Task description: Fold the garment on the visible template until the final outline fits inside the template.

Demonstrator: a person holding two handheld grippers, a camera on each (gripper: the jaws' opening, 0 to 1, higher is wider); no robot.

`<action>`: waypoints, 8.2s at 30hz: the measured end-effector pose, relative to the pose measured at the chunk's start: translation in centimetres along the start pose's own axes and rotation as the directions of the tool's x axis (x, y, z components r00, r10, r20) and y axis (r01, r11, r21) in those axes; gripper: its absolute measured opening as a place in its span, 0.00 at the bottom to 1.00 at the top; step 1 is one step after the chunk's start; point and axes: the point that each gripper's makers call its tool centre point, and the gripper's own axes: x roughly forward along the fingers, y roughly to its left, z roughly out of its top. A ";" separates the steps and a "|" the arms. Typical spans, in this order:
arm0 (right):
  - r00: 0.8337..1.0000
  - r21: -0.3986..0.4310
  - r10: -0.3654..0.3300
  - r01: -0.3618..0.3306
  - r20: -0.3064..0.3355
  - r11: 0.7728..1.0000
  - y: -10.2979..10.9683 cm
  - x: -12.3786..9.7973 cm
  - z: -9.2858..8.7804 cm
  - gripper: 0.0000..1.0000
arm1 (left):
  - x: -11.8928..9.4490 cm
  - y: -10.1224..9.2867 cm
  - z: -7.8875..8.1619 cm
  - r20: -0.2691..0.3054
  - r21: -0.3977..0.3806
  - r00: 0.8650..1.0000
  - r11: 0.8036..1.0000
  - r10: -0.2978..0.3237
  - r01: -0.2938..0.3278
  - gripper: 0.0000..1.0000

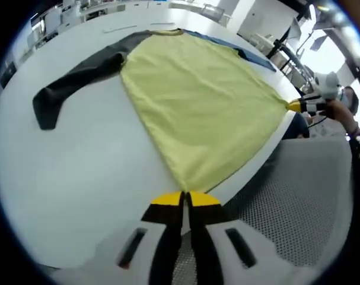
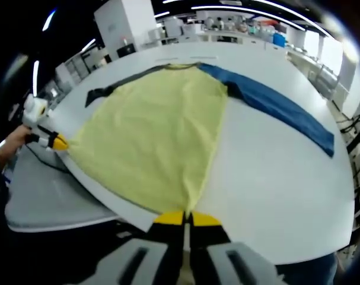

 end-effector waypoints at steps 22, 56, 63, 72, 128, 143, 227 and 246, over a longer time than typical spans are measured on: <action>1.000 0.006 -0.020 0.019 0.013 1.000 -0.2 -0.4 -0.5 0.07 | -0.4 0.0 -0.1 0.090 -0.071 0.996 0.997 0.026 -0.020 0.27; 0.972 0.136 -0.058 0.027 0.228 0.990 -8.0 -4.6 7.8 1.00 | -5.4 -0.1 8.7 0.532 0.046 0.846 0.997 0.033 -0.068 0.93; 0.954 0.170 -0.164 0.123 0.253 0.978 -13.6 -5.6 9.5 1.00 | -5.3 0.4 9.3 0.539 0.053 0.842 0.997 0.024 -0.062 0.99; 0.920 0.203 -0.289 0.240 0.264 0.949 -20.5 -5.6 10.6 0.88 | -5.3 0.1 9.8 0.543 0.031 0.839 0.998 0.036 -0.063 0.99; 0.862 0.511 -0.495 0.379 0.108 0.772 -30.2 -0.4 7.7 0.01 | -5.9 -0.5 10.4 0.584 -0.014 0.806 0.994 0.095 -0.106 0.82; 0.874 0.574 -0.453 0.282 0.177 0.768 -28.7 -1.6 9.0 0.00 | -6.2 -0.2 10.1 0.569 0.000 0.816 0.993 0.099 -0.120 0.85; 0.951 0.118 -0.065 0.030 0.301 0.993 -9.9 5.2 30.5 0.00 | -6.5 -0.7 9.0 0.555 0.036 0.831 0.997 0.034 -0.065 0.94; 0.959 0.031 0.009 -0.019 0.283 0.999 -3.6 6.8 33.1 0.00 | -6.2 -1.2 8.7 0.531 0.083 0.847 0.993 0.030 -0.087 0.95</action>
